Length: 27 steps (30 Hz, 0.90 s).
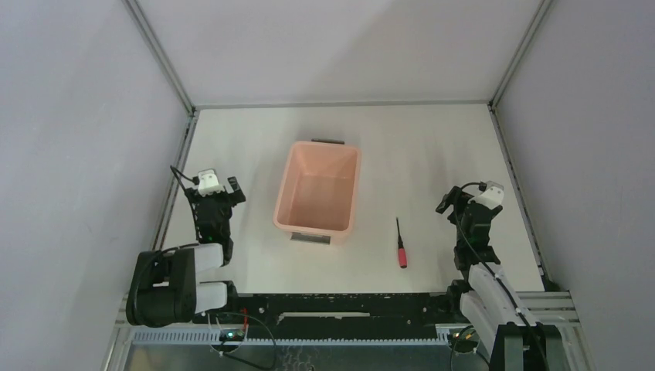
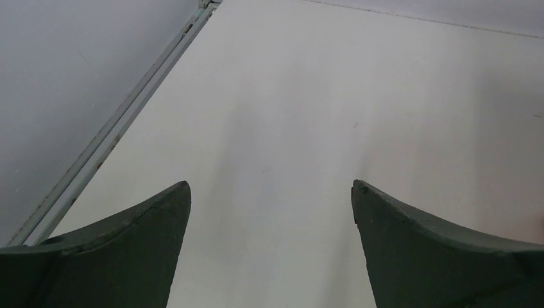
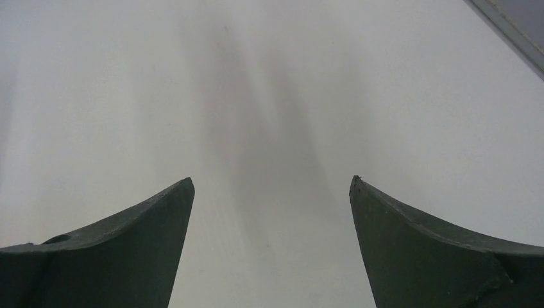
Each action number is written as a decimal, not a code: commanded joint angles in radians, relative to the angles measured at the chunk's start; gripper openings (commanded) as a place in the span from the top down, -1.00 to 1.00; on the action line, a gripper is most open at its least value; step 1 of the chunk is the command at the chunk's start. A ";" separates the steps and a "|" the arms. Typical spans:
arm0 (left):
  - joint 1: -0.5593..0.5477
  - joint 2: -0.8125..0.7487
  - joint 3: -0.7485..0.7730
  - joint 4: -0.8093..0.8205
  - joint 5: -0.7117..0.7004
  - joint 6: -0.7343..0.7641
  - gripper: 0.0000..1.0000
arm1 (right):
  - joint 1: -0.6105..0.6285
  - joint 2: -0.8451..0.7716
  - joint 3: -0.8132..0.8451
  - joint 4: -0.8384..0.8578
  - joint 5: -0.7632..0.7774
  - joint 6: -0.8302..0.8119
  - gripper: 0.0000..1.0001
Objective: Put the screwdriver in the bin
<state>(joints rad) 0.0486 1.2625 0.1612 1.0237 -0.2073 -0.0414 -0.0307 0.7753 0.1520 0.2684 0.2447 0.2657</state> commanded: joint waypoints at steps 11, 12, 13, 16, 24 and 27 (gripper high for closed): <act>-0.003 -0.005 0.032 0.029 -0.009 0.018 -1.00 | 0.098 0.010 0.327 -0.452 0.039 0.035 -0.99; -0.003 -0.005 0.032 0.029 -0.009 0.018 -1.00 | 0.132 0.010 0.373 -0.521 0.050 0.037 -0.99; -0.003 -0.005 0.033 0.029 -0.009 0.018 -1.00 | 0.176 0.011 0.420 -0.568 0.064 0.051 -0.99; -0.003 -0.005 0.033 0.029 -0.009 0.018 -0.99 | 0.333 0.022 0.542 -0.793 0.083 0.113 -0.99; -0.004 -0.005 0.033 0.029 -0.009 0.018 -1.00 | 0.743 0.151 0.607 -1.130 0.087 0.400 -0.99; -0.003 -0.005 0.032 0.029 -0.008 0.018 -1.00 | 0.833 0.175 0.546 -1.088 0.073 0.473 -0.99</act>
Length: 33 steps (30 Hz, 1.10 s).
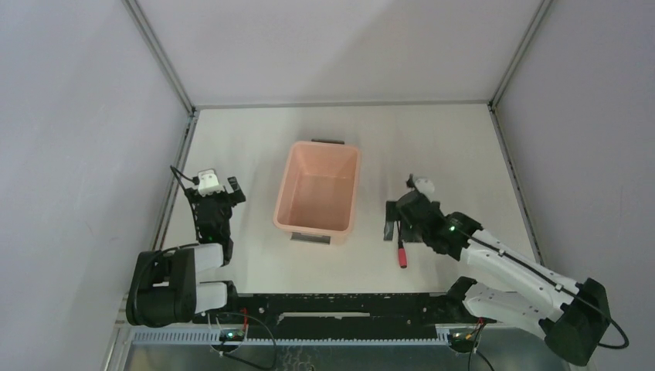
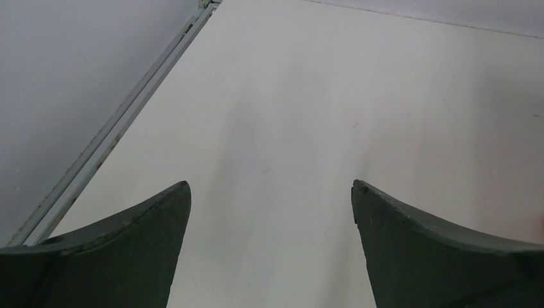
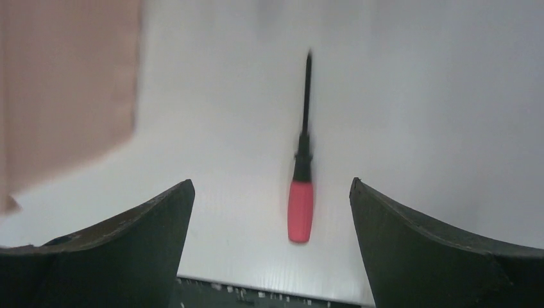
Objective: Put the screwdriver in the bin
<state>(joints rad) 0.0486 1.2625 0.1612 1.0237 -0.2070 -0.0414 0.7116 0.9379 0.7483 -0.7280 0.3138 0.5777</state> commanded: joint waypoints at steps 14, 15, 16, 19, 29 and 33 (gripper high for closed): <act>-0.003 -0.005 0.033 0.029 -0.009 0.018 -1.00 | 0.075 0.209 -0.271 0.143 -0.027 0.233 0.14; -0.002 -0.005 0.033 0.029 -0.009 0.018 -1.00 | 0.065 0.202 -0.271 0.139 -0.035 0.233 0.36; -0.003 -0.005 0.032 0.029 -0.009 0.018 -1.00 | 0.056 0.192 -0.271 0.131 -0.043 0.228 0.51; -0.003 -0.005 0.033 0.029 -0.009 0.018 -1.00 | 0.020 0.133 -0.246 0.078 -0.059 0.210 0.88; -0.003 -0.005 0.032 0.029 -0.010 0.019 -1.00 | -0.213 -0.004 0.206 -0.306 -0.135 0.101 1.00; -0.003 -0.005 0.032 0.029 -0.009 0.018 -1.00 | -0.163 0.134 0.492 -0.358 -0.157 0.061 1.00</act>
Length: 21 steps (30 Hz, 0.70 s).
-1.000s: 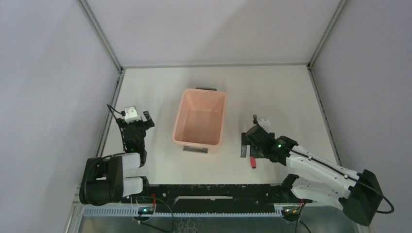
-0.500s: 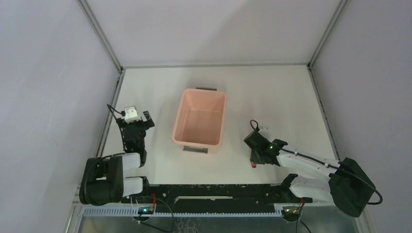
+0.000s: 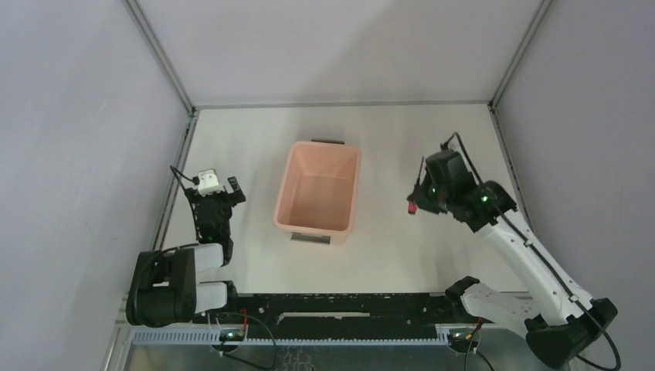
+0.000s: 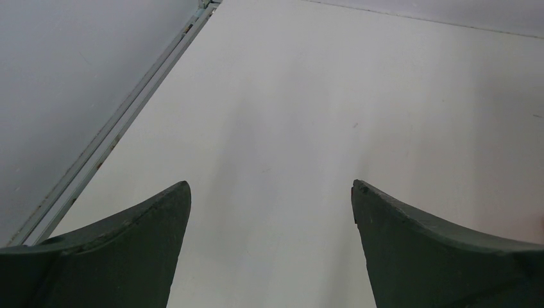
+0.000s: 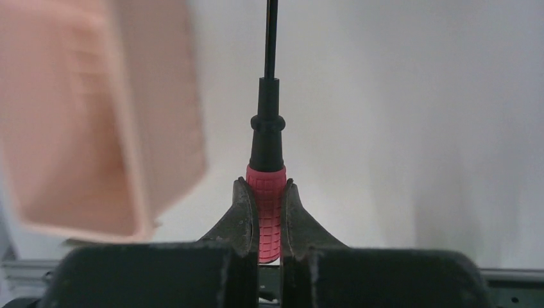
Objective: Put the screwdriver in the bin
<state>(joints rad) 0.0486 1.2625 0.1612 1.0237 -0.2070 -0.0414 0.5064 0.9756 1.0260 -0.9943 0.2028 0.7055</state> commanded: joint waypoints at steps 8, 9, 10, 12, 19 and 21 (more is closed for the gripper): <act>-0.003 -0.005 0.032 0.029 -0.010 0.018 -1.00 | 0.270 0.527 0.805 -0.209 -0.003 -0.077 1.00; -0.003 -0.005 0.033 0.029 -0.010 0.019 -1.00 | 0.288 0.578 0.858 -0.207 -0.007 -0.080 1.00; -0.003 -0.005 0.032 0.029 -0.009 0.018 -1.00 | 0.306 0.626 0.907 -0.203 -0.008 -0.082 1.00; -0.003 -0.005 0.032 0.029 -0.010 0.018 -1.00 | 0.334 0.709 0.983 -0.196 -0.003 -0.081 1.00; -0.003 -0.005 0.032 0.029 -0.009 0.019 -1.00 | 0.386 0.898 1.036 -0.125 0.074 -0.033 0.98; -0.003 -0.004 0.032 0.029 -0.010 0.018 -1.00 | 0.398 0.924 0.995 -0.093 0.101 -0.022 0.98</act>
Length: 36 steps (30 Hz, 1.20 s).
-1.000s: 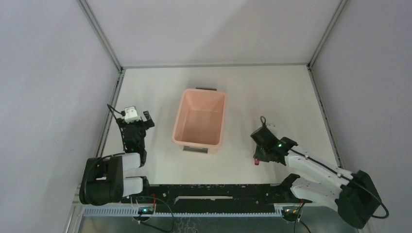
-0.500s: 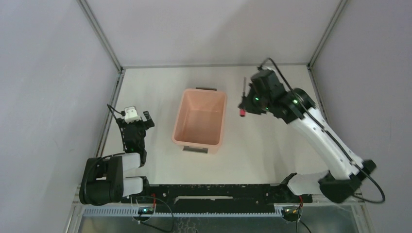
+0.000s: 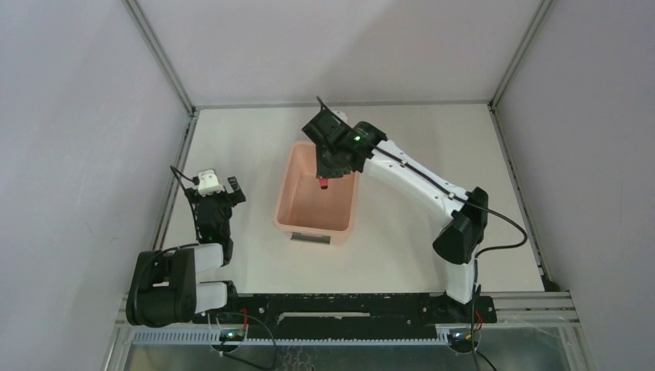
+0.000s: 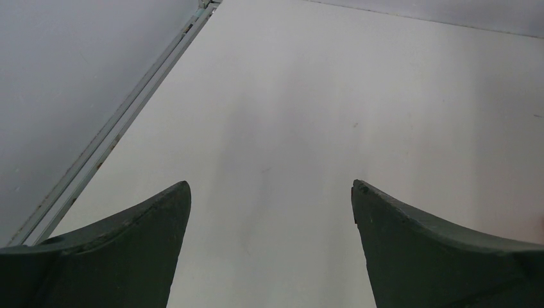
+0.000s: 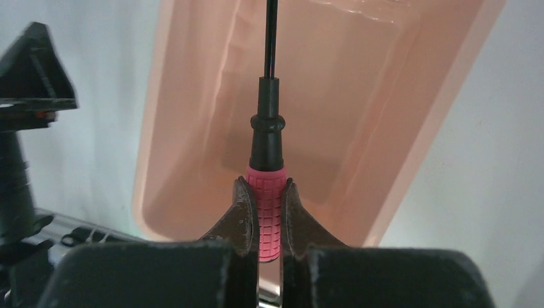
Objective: Put the screwdriver in the bin
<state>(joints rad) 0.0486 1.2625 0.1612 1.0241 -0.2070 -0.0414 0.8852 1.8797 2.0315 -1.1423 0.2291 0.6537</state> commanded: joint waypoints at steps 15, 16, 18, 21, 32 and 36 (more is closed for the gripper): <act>-0.003 -0.005 0.033 0.028 -0.009 0.018 -0.99 | 0.048 0.161 -0.353 0.334 0.108 0.147 0.65; -0.003 -0.005 0.033 0.028 -0.009 0.018 -0.99 | 0.047 0.167 -0.366 0.352 0.103 0.148 0.60; -0.003 -0.005 0.033 0.028 -0.009 0.018 -1.00 | 0.051 0.181 -0.384 0.365 0.099 0.153 0.37; -0.003 -0.005 0.032 0.028 -0.008 0.018 -1.00 | 0.059 0.196 -0.389 0.359 0.109 0.155 0.01; -0.003 -0.005 0.032 0.028 -0.009 0.018 -1.00 | 0.084 -0.017 -0.248 0.295 0.239 -0.005 -0.49; -0.003 -0.005 0.032 0.028 -0.009 0.018 -1.00 | 0.044 -0.150 -0.295 0.290 0.297 -0.078 -0.77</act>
<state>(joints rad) 0.0486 1.2625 0.1612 1.0237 -0.2073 -0.0414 0.9550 1.9202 1.7187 -0.8459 0.4206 0.6731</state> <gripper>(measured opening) 0.996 0.836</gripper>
